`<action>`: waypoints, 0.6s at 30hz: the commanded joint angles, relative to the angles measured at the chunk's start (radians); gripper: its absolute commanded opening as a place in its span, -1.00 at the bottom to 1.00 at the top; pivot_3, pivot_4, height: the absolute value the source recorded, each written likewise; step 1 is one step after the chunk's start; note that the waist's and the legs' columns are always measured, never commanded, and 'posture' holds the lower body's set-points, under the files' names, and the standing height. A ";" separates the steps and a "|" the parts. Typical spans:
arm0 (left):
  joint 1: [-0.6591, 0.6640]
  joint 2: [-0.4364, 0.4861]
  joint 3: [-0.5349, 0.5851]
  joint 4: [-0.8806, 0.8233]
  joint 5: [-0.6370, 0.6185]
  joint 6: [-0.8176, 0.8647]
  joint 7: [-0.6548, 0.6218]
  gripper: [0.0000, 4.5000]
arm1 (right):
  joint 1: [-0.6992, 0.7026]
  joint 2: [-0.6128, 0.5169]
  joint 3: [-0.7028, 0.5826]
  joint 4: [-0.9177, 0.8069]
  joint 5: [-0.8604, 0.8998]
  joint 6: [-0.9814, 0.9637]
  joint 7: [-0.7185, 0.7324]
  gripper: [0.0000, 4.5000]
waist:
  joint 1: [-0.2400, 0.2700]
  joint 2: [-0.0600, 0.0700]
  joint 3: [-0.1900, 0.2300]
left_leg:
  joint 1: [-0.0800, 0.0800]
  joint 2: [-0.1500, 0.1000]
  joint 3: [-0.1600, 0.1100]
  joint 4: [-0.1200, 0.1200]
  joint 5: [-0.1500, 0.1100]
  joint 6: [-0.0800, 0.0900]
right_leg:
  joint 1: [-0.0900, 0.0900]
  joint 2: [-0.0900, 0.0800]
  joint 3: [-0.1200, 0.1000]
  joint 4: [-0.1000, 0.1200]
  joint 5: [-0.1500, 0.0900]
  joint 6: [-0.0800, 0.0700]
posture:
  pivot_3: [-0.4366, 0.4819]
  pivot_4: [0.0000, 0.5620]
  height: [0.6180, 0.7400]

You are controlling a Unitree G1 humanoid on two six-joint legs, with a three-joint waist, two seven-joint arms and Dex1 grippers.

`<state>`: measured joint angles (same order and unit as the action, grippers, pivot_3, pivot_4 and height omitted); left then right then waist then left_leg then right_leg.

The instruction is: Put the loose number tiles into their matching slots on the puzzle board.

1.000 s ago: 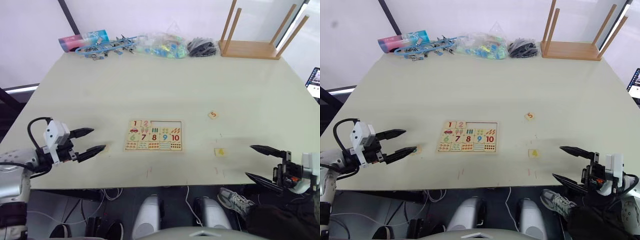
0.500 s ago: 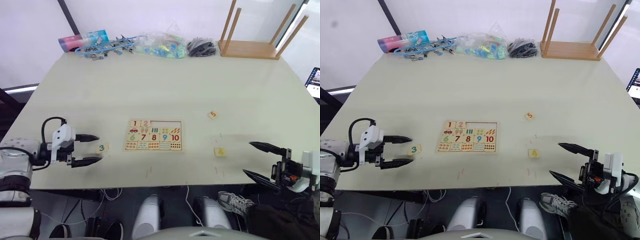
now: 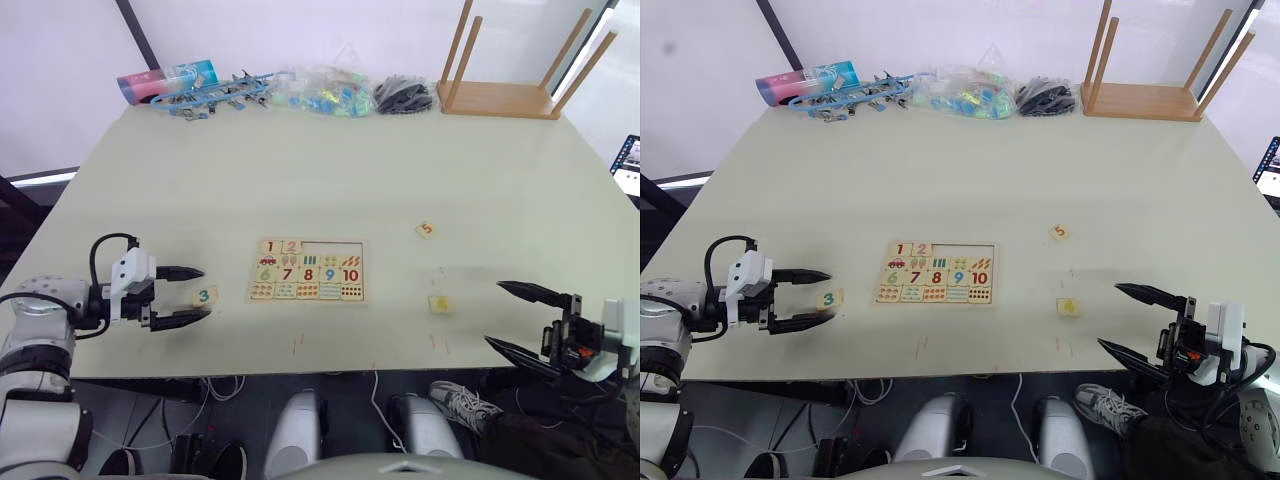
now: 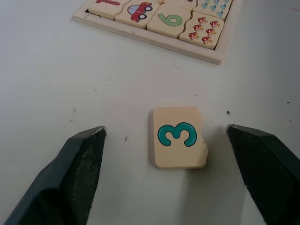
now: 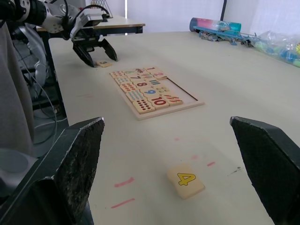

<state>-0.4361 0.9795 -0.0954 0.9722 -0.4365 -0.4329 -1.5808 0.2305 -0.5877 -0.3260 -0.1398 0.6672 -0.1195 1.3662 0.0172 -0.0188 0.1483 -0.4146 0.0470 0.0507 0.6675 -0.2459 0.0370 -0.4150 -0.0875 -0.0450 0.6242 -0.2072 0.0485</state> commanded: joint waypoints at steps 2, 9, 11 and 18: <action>0.009 0.028 -0.045 -0.012 -0.012 0.013 -0.034 -0.01 | -0.006 -0.017 -0.018 -0.008 0.009 -0.009 0.007 1.00 | -0.001 0.000 0.000 | 0.000 0.000 0.000 0.000 0.000 0.000 | 0.000 0.000 0.000 0.000 0.000 0.000 | -0.05 -0.47 0.96; 0.031 0.051 -0.057 -0.014 -0.038 0.011 -0.034 -0.54 | -0.003 -0.017 -0.022 -0.005 0.009 -0.013 0.007 1.00 | -0.003 0.000 0.000 | 0.000 0.000 0.000 0.000 0.000 0.000 | 0.000 0.000 0.000 0.000 0.000 0.000 | -0.05 -0.47 0.96; 0.031 0.054 -0.057 -0.013 -0.042 0.009 -0.034 -0.54 | -0.003 -0.017 -0.021 -0.005 0.009 -0.013 0.007 1.00 | -0.003 0.000 0.000 | 0.000 0.000 0.000 0.000 0.000 0.000 | 0.000 0.000 0.000 0.000 0.000 0.000 | -0.05 -0.47 0.96; -0.027 0.070 -0.058 -0.070 -0.079 0.073 -0.034 -0.54 | -0.012 -0.008 -0.012 -0.007 0.010 -0.012 0.000 1.00 | -0.001 0.000 0.000 | 0.000 0.000 0.000 0.000 0.000 0.000 | 0.000 0.000 0.000 0.000 0.000 0.000 | -0.05 -0.47 0.96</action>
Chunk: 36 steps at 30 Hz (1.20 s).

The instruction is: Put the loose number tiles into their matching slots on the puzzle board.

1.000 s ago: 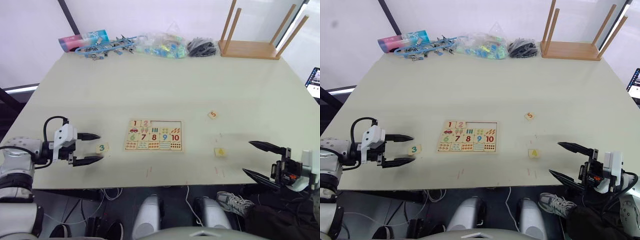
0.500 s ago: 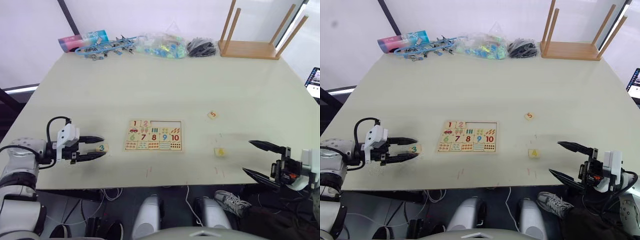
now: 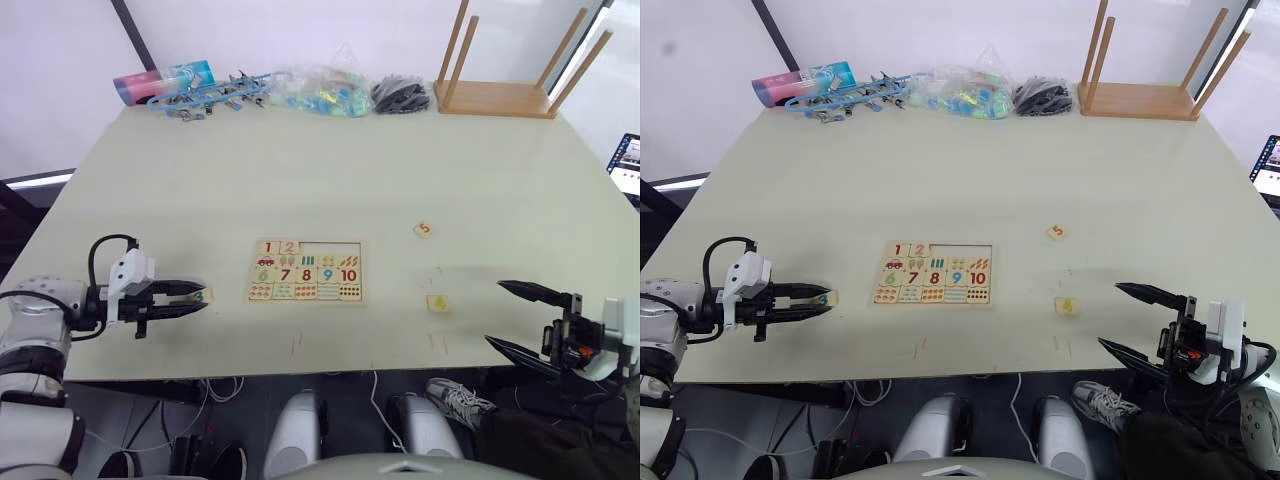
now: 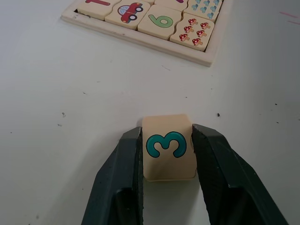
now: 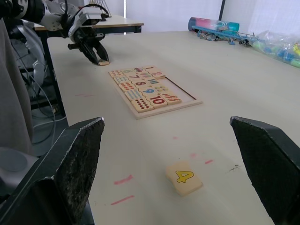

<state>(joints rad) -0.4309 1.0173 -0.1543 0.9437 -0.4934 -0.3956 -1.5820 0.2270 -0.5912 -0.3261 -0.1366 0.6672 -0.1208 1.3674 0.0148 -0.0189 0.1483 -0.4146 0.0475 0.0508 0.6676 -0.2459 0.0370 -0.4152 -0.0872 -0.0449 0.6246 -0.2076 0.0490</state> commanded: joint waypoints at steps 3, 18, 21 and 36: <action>-0.071 0.042 -0.019 -0.084 -0.032 0.078 -0.032 -0.54 | -0.008 0.004 -0.008 -0.013 0.011 -0.011 -0.008 1.00 | 0.005 -0.001 0.000 | -0.001 0.000 -0.001 0.000 0.000 0.000 | 0.000 0.000 -0.001 0.000 0.000 0.000 | -0.05 -0.47 0.96; -0.481 -0.013 -0.297 -0.163 -0.006 0.263 -0.032 -0.54 | -0.006 0.065 -0.010 -0.026 0.014 -0.037 -0.063 1.00 | 0.004 -0.003 0.001 | -0.001 -0.006 0.001 0.002 0.000 0.000 | 0.002 0.002 0.001 0.001 -0.001 0.002 | -0.05 -0.47 0.96; -0.547 -0.068 -0.337 -0.114 0.017 0.260 -0.032 -0.54 | 0.000 0.083 -0.007 -0.039 0.013 -0.040 -0.082 1.00 | 0.004 -0.003 0.001 | -0.001 -0.007 0.002 0.002 0.000 0.000 | 0.003 0.003 0.002 0.001 -0.002 0.003 | -0.05 -0.47 0.96; -0.761 -0.369 -0.361 0.176 0.328 0.147 -0.032 -0.54 | 0.035 0.129 0.003 -0.066 -0.025 -0.094 -0.158 1.00 | 0.003 -0.006 0.003 | -0.002 -0.008 0.000 0.003 0.000 0.001 | 0.004 0.005 0.005 0.001 -0.002 0.003 | -0.05 -0.47 0.96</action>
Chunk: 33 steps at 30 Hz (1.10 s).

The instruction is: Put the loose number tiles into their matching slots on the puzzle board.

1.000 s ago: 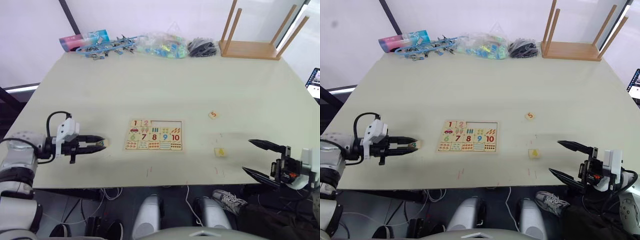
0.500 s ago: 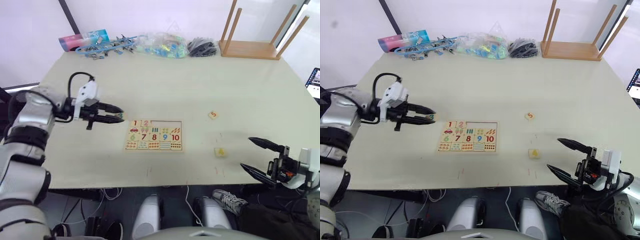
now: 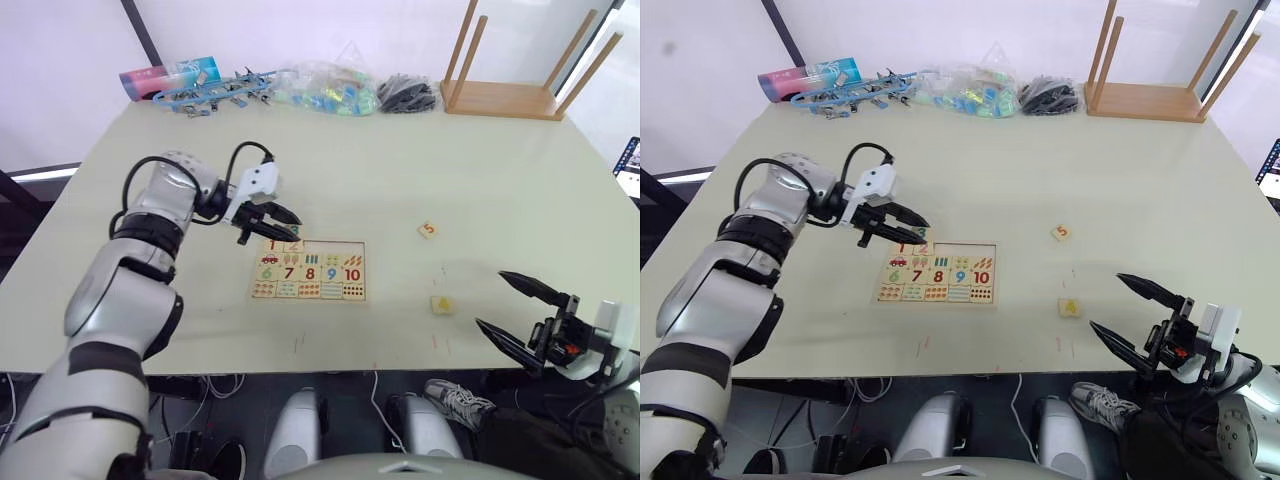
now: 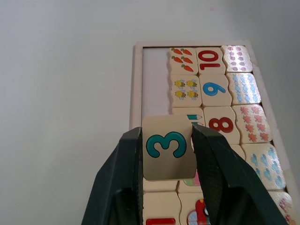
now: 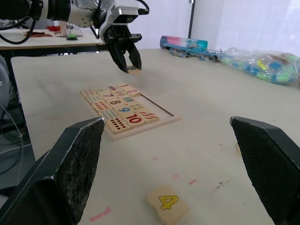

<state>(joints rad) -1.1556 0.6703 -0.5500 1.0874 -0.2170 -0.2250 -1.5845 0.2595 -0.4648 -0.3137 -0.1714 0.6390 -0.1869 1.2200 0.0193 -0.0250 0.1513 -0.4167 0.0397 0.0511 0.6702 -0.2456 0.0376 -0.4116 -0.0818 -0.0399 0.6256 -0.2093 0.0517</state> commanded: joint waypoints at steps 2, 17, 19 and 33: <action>-0.041 -0.050 0.055 0.054 0.089 -0.037 -0.028 -0.54 | 0.006 0.005 -0.004 -0.036 0.001 -0.033 -0.018 1.00 | -0.003 0.000 0.000 | 0.000 0.000 0.000 0.000 0.000 0.000 | 0.000 0.000 0.000 0.000 0.001 -0.001 | -0.05 -0.47 0.96; -0.025 -0.150 0.157 0.119 0.285 -0.070 0.106 -0.54 | 0.017 0.008 0.009 -0.047 0.002 -0.044 -0.043 1.00 | -0.003 -0.001 0.000 | 0.000 0.000 -0.002 0.000 0.000 0.000 | 0.000 0.000 0.000 0.000 0.001 -0.002 | -0.05 -0.47 0.96; -0.025 -0.155 0.169 0.123 0.296 -0.069 0.117 -0.54 | 0.013 0.006 0.009 -0.044 0.003 -0.043 -0.043 1.00 | -0.003 -0.001 0.000 | 0.000 0.000 -0.002 0.000 0.000 0.000 | 0.000 0.000 0.000 0.000 0.002 -0.002 | -0.05 -0.47 0.96; -0.006 -0.172 0.211 0.126 0.344 -0.075 0.093 -0.54 | 0.026 0.002 0.004 -0.042 0.001 -0.047 -0.035 1.00 | -0.003 -0.001 0.000 | 0.000 0.000 -0.002 0.000 0.000 0.000 | 0.000 0.001 0.000 0.001 0.002 -0.002 | -0.05 -0.47 0.96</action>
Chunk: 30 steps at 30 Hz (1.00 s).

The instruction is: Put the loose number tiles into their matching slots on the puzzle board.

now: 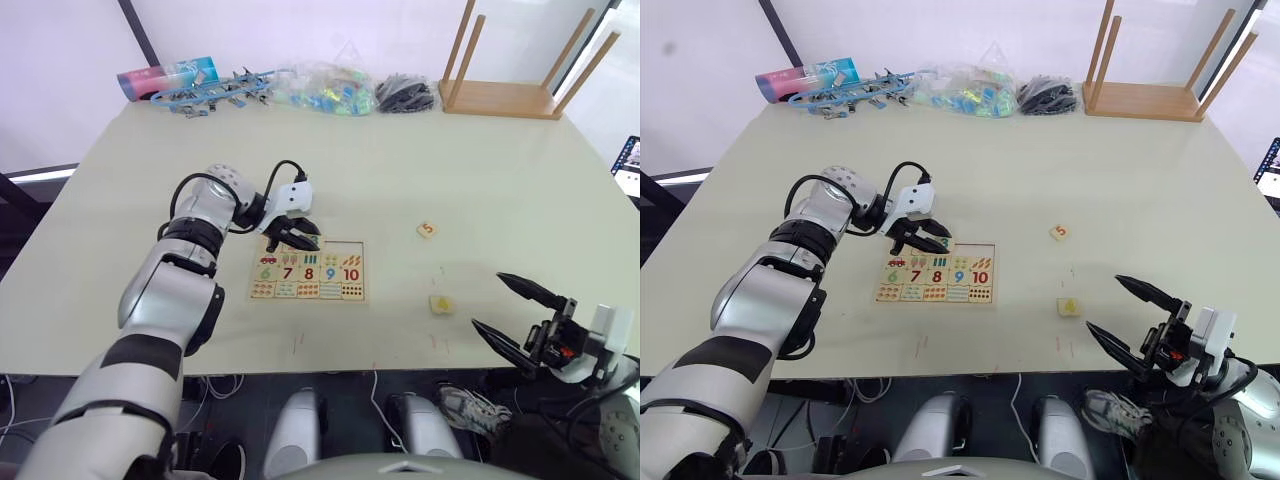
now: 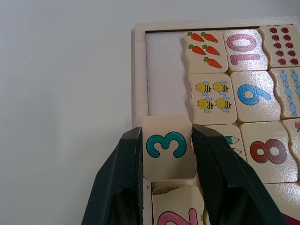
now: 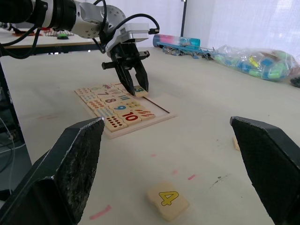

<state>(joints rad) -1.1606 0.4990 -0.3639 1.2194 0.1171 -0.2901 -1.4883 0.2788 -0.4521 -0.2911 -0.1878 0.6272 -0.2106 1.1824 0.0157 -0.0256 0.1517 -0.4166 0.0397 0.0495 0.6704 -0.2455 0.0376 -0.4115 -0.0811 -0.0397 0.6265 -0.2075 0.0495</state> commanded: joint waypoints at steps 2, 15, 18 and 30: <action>0.000 -0.002 0.030 -0.005 0.014 -0.008 -0.006 -0.54 | 0.009 -0.010 -0.018 -0.026 0.013 -0.025 0.003 1.00 | 0.000 0.000 0.000 | 0.000 0.000 0.000 0.000 0.000 0.000 | 0.000 0.000 0.000 0.000 0.000 0.000 | -0.05 -0.47 0.96; -0.003 -0.004 0.048 0.001 0.028 -0.003 -0.017 -0.54 | 0.011 -0.007 -0.014 -0.009 0.011 -0.036 0.011 1.00 | 0.000 0.000 0.000 | 0.000 0.000 0.000 0.000 0.000 0.000 | 0.000 0.000 0.000 0.000 0.001 0.001 | -0.05 -0.47 0.96; -0.003 -0.004 0.050 0.003 0.031 -0.004 -0.015 0.30 | 0.011 -0.007 -0.012 -0.013 0.009 -0.035 0.008 1.00 | 0.000 0.000 0.000 | 0.000 0.000 0.000 0.000 0.000 0.000 | 0.000 0.000 0.000 0.000 0.001 0.001 | -0.05 -0.47 0.96; -0.012 -0.011 0.086 0.003 0.020 0.018 -0.036 0.98 | 0.011 -0.013 -0.013 -0.021 0.009 -0.028 0.002 1.00 | 0.000 0.000 0.000 | 0.000 0.000 0.000 0.000 0.000 0.000 | 0.000 0.000 0.000 0.000 0.002 0.003 | -0.05 -0.47 0.96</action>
<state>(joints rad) -1.1588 0.4860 -0.3106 1.2286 0.1539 -0.2796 -1.5102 0.2872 -0.4522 -0.2910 -0.1819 0.6268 -0.2252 1.1883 0.0159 -0.0257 0.1517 -0.4165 0.0397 0.0498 0.6708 -0.2455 0.0377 -0.4112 -0.0809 -0.0397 0.6267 -0.2055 0.0525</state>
